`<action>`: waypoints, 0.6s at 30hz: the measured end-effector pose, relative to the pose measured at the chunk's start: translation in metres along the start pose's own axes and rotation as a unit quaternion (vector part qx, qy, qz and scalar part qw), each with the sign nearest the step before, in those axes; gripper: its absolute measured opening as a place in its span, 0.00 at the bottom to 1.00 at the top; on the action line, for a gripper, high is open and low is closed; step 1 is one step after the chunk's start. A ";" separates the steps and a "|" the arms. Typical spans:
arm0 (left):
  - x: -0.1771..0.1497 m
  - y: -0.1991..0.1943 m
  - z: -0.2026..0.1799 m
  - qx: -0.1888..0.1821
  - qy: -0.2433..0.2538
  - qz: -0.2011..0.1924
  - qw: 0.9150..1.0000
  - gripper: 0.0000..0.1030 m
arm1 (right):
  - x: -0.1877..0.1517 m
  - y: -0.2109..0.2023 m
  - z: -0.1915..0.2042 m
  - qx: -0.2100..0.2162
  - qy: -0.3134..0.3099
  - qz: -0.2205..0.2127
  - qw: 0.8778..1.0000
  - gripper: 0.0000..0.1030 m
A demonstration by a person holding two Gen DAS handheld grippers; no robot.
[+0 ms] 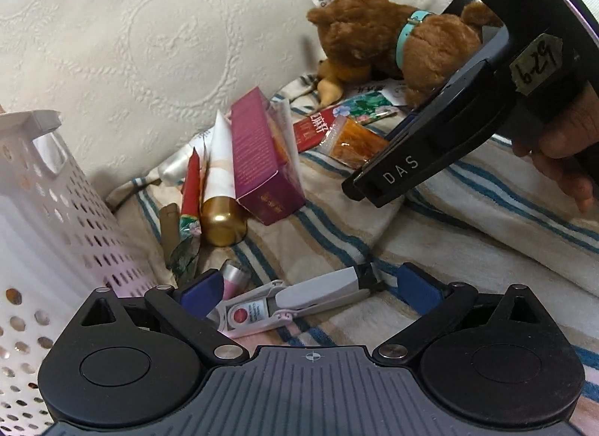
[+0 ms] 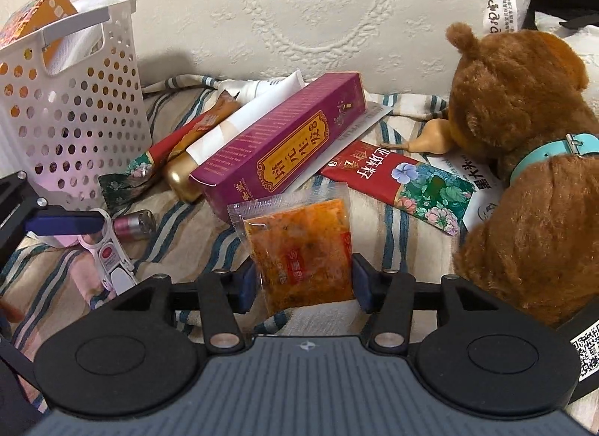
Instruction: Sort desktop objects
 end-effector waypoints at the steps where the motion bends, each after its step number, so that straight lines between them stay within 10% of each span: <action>1: 0.000 0.000 0.000 -0.002 -0.001 -0.002 1.000 0.93 | 0.000 0.000 -0.001 0.000 0.002 -0.002 1.000 0.55; 11: -0.001 -0.014 -0.010 -0.040 0.027 -0.018 0.999 0.37 | 0.001 -0.008 -0.005 -0.006 0.014 -0.018 1.000 0.57; 16: -0.002 -0.025 -0.017 -0.031 0.070 -0.027 0.997 0.29 | 0.000 -0.014 -0.003 -0.003 0.017 -0.026 0.999 0.57; 18: -0.004 -0.032 -0.018 -0.031 0.121 -0.034 0.992 0.42 | 0.000 -0.016 -0.001 -0.001 0.015 -0.027 1.000 0.57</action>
Point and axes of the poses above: each gripper's, at about its wrist camera, not at the fingertips, and y roughly the way its jaws point, z to its left, x to its top, the point moved 7 cm from there along y, roughly the way its jaws point, and after that the axes turned 15 degrees about x, right-handed, at the moved point
